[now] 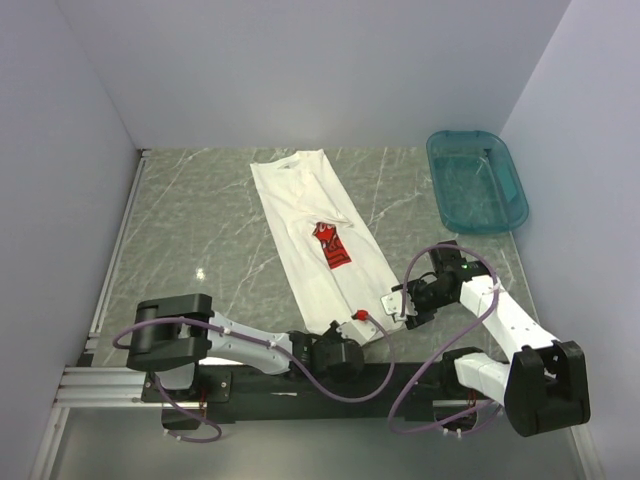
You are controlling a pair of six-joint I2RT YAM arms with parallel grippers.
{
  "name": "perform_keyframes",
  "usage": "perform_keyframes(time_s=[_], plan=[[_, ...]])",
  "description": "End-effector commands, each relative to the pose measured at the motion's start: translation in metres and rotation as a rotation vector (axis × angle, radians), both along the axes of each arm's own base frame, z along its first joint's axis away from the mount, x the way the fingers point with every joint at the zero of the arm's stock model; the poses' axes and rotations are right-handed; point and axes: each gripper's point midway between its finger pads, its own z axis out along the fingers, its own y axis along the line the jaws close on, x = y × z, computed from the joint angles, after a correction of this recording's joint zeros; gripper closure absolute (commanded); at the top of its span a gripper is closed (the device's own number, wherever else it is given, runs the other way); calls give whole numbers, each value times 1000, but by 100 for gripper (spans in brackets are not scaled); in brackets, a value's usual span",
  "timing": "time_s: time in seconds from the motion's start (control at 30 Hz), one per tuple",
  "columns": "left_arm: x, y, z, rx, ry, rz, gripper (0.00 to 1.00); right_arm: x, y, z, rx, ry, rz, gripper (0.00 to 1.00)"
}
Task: Fold and stack the t-shirts
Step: Fold the tshirt
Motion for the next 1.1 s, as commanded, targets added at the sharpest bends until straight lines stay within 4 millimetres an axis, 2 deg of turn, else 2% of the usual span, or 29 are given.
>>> perform_keyframes(time_s=[0.0,0.07,0.1,0.13,0.2,0.27,0.37,0.53,0.63,0.7,0.83,0.93,0.97,1.07], plan=[[2,33,-25,122,16,57,100,-6,1,1,5,14,3,41],[-4,33,-24,87,50,43,100,-8,1,0,4,20,7,41],[-7,28,-14,41,64,29,100,-11,0,-1,-1,28,18,41],[-9,32,-15,33,75,18,100,-14,-1,-2,-9,34,31,43],[-15,23,-4,-34,100,-12,100,-20,-2,-4,-12,55,46,43],[-18,21,0,-56,108,-32,100,-22,-1,1,-8,65,52,45],[-22,12,7,-91,122,-71,100,-36,-4,1,-18,79,68,46],[-28,0,7,-98,142,-110,100,-52,-2,-20,-68,67,96,42],[-29,0,5,-95,151,-110,100,-44,-3,-28,-96,45,51,40],[-29,-6,11,-134,152,-108,100,-42,-2,-30,-105,39,54,40],[-30,1,9,-150,164,-93,100,-34,0,-33,-120,13,46,40],[-32,4,9,-153,170,-89,100,-30,8,-27,-91,26,27,43],[-32,4,10,-155,171,-88,100,-25,11,-18,-77,16,24,43],[-32,6,11,-167,175,-90,100,-20,13,-14,-67,-14,23,42]])
